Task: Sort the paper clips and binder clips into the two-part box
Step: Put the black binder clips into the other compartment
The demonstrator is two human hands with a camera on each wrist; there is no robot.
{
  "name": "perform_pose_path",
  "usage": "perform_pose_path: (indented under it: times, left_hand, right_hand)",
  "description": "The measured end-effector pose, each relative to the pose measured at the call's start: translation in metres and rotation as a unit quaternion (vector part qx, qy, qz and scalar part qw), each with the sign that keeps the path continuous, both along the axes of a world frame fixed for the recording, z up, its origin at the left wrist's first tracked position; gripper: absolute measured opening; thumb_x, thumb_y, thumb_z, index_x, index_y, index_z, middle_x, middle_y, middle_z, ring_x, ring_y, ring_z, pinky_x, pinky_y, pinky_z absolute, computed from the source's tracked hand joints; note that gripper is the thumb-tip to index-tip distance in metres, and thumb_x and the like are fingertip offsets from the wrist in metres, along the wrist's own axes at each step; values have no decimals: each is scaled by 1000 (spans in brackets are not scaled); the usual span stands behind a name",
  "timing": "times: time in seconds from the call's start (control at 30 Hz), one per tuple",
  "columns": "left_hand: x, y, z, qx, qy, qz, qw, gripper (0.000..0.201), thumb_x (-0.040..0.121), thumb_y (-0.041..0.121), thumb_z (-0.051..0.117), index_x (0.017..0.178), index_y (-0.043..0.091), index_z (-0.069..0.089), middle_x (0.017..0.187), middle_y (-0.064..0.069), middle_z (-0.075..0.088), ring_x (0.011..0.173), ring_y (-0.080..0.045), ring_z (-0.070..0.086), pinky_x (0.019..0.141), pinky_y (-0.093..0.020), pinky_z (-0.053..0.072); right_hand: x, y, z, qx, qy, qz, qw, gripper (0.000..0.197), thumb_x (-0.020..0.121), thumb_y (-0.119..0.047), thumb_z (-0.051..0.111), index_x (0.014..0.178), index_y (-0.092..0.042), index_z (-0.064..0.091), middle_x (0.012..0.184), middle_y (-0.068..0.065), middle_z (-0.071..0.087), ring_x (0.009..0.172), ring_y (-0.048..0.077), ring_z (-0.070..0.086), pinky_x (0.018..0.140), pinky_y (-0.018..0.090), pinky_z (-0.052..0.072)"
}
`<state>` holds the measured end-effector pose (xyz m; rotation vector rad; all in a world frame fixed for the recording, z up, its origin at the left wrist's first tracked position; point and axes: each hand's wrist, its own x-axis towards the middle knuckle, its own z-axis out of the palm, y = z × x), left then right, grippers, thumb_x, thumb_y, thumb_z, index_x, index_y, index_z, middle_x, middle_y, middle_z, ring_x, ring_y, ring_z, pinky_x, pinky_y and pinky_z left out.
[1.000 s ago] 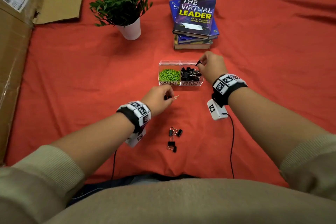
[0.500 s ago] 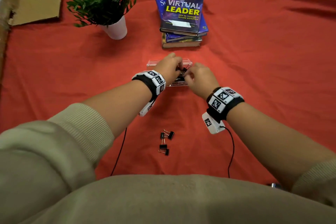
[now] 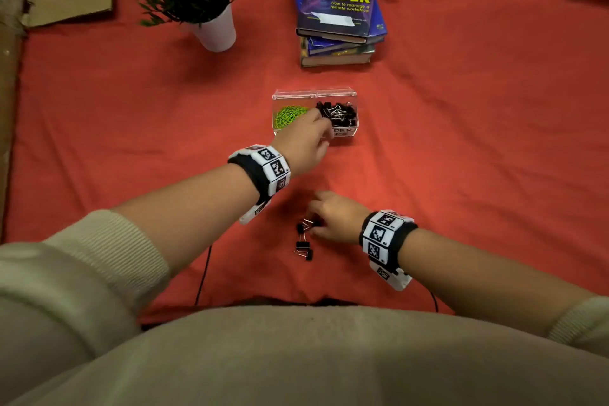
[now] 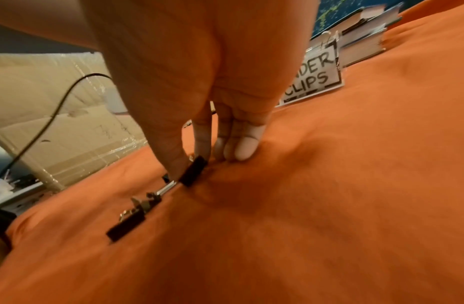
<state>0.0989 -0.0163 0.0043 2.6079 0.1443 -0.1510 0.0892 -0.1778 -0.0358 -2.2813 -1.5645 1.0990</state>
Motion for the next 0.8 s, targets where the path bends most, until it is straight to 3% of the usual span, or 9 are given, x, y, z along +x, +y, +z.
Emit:
perform_pose_path:
  times: [0.1,0.2,0.27,0.37,0.47,0.57,0.67,0.8]
  left_hand:
    - [-44,0,-4,-11,64,-36,997,11,84,15,56,93,14,62,97,-6,56,88,-24,58,76,-36,48]
    - [-82,-2,-13,3,132,-47,990,11,83,18,58,93,15,63,96,-4,61,91,-23,59,76,-31,43]
    - [-100,-6,-22,3,156,-40,987,13,82,25,61,94,18,61,98,-2,60,92,-22,59,77,-32,47]
    - [-114,-17,-35,7,172,-27,985,27,82,37,64,99,18,58,103,-2,57,95,-23,59,80,-36,49]
    - [-117,-28,-41,42,183,-41,981,33,85,39,63,105,13,56,108,-5,53,99,-26,57,80,-38,47]
    - [-119,-32,-42,44,179,-32,982,29,86,33,63,104,11,57,109,-8,51,101,-28,56,81,-39,45]
    - [-120,-31,-40,32,169,-22,985,20,87,25,59,99,10,55,107,-9,54,99,-31,57,80,-39,45]
    - [-128,-25,-35,-20,153,22,988,20,87,16,50,107,15,48,104,-10,64,94,-34,61,72,-37,45]
  right_hand:
    - [0,1,0,16,3,-15,1000,25,79,-17,62,101,-4,59,104,15,58,101,30,54,87,35,41]
    - [6,-2,0,8,3,-65,998,26,78,-15,61,103,-6,59,103,14,61,97,30,57,83,34,43]
    - [12,-5,2,1,5,-90,996,24,78,-13,62,102,-7,62,101,12,62,94,27,58,81,32,43]
    - [18,-9,3,-5,23,-120,992,12,79,-9,63,89,-11,67,87,4,62,80,18,57,76,29,44]
    - [23,-9,4,7,130,-216,968,17,80,-2,62,77,-19,61,66,-7,56,55,0,52,58,21,43]
    - [20,-5,10,-19,241,-291,926,17,85,4,50,86,-13,54,64,2,55,46,4,50,40,14,39]
    - [10,-2,17,-65,249,-252,933,10,83,-5,59,85,-15,56,61,-1,53,42,6,48,41,17,40]
    - [-14,0,15,-89,83,-65,990,19,76,-26,73,86,-13,64,64,-6,54,57,10,48,52,21,35]
